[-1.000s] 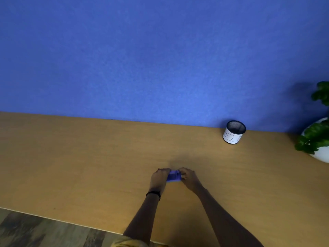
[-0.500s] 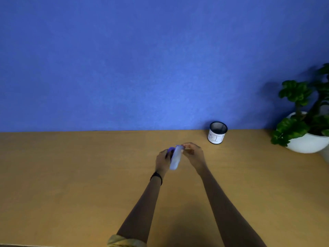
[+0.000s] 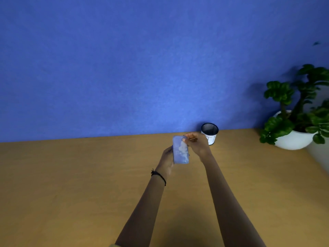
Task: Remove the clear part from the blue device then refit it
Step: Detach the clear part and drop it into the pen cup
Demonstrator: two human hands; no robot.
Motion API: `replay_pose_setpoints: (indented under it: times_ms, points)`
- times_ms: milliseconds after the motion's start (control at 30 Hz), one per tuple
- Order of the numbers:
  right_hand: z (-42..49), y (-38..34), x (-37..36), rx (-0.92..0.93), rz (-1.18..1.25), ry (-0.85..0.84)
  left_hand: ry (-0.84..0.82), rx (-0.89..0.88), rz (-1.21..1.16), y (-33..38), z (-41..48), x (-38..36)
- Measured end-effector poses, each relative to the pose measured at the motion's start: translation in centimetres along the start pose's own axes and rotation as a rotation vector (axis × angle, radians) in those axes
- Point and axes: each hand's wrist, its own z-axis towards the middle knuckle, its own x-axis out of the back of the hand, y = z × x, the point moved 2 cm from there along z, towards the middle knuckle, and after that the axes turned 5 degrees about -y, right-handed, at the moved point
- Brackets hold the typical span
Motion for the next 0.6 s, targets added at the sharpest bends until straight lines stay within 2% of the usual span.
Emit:
replay_pose_setpoints:
  times_ms: [200, 600]
  points:
    - [0.0, -0.9, 0.6, -0.009, -0.014, 0.012, -0.036, -0.013, -0.016, 1.0, -0.8, -1.0]
    - [-0.1, -1.0, 0.9, -0.01, 0.029, 0.048, 0.011, -0.039, -0.024, 1.3, -1.0, -1.8]
